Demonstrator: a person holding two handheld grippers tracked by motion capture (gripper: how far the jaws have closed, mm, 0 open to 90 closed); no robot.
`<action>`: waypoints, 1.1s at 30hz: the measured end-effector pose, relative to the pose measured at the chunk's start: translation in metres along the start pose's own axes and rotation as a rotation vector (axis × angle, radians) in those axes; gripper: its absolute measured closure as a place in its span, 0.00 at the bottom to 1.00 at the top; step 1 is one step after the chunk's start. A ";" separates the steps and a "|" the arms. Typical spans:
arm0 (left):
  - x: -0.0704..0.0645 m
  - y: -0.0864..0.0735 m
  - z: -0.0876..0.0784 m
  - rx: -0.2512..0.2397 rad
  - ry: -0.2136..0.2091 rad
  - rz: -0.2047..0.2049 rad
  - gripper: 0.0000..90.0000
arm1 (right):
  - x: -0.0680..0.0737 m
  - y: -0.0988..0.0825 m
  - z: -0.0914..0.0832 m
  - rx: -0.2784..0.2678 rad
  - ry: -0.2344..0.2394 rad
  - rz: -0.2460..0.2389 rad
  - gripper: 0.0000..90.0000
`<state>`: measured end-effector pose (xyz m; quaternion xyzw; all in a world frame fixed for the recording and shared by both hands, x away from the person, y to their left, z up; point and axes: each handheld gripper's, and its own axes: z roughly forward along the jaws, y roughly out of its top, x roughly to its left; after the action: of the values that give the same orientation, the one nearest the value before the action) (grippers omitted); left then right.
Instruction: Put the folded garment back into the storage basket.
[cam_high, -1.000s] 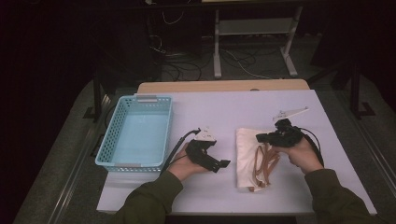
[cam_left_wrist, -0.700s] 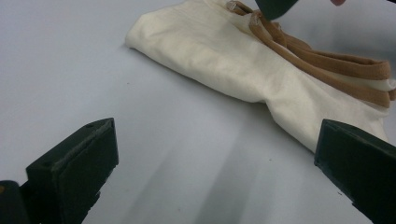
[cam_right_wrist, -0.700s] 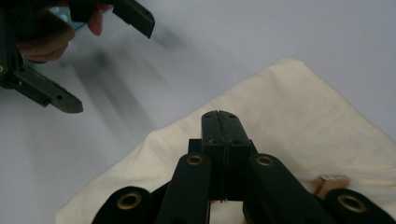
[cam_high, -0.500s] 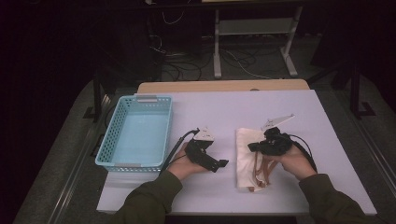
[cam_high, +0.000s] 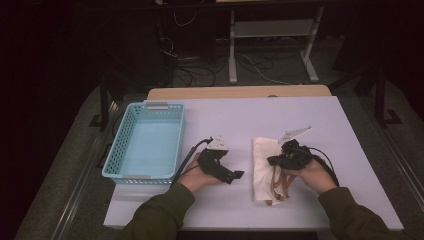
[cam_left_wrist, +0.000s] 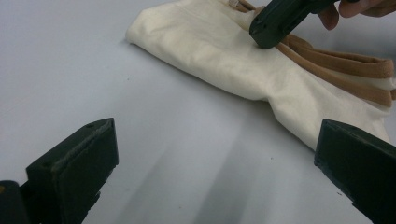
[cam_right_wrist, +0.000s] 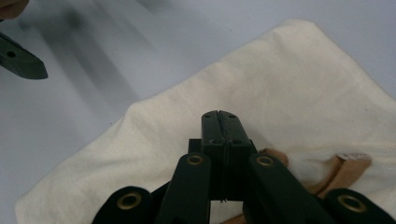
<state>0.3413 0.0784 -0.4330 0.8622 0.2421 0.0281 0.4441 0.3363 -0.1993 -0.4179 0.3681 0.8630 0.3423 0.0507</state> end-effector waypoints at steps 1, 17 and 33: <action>0.000 0.000 0.000 0.000 -0.001 -0.002 0.00 | 0.000 0.000 0.000 0.003 -0.007 -0.003 0.98; 0.001 -0.001 -0.002 0.002 0.009 -0.003 0.00 | -0.006 -0.024 -0.023 0.004 -0.061 0.038 0.98; -0.001 -0.001 -0.001 0.015 0.015 0.003 0.00 | -0.013 -0.046 -0.046 -0.041 -0.037 0.090 0.98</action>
<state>0.3400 0.0799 -0.4332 0.8657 0.2445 0.0334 0.4356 0.3019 -0.2563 -0.4141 0.4117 0.8372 0.3552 0.0586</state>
